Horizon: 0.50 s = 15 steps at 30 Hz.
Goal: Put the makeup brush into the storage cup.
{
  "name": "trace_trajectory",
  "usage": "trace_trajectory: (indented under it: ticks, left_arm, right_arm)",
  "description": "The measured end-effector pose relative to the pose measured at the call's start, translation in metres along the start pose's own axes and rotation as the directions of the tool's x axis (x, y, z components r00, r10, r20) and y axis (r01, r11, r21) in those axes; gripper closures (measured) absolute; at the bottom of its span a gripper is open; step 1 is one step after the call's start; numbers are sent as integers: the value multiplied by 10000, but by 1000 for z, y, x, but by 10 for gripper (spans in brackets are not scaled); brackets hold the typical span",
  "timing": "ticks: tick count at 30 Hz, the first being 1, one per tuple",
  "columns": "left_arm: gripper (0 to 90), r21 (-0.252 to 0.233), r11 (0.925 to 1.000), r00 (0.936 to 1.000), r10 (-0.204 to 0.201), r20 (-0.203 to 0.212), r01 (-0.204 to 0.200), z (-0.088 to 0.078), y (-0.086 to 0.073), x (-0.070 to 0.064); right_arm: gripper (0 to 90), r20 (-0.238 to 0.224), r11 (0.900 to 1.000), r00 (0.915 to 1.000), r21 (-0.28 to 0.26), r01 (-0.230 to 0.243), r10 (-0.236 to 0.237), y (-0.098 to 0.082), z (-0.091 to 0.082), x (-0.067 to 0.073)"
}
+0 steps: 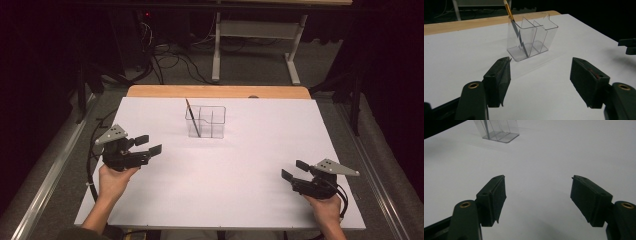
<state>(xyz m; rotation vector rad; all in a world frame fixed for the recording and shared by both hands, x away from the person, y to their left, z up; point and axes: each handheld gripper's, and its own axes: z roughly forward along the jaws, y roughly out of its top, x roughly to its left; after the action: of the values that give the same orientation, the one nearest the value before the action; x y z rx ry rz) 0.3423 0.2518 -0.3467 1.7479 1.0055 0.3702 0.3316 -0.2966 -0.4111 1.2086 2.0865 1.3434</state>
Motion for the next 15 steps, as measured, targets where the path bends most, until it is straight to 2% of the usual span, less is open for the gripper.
trace_trajectory:
  ticks: [15]
  left_arm:
    - [339,261,9996,9999,-83,97,81,4,-8,-2]
  right_arm:
    - [305,10,10000,10000,9,-24,24,0,0,1]
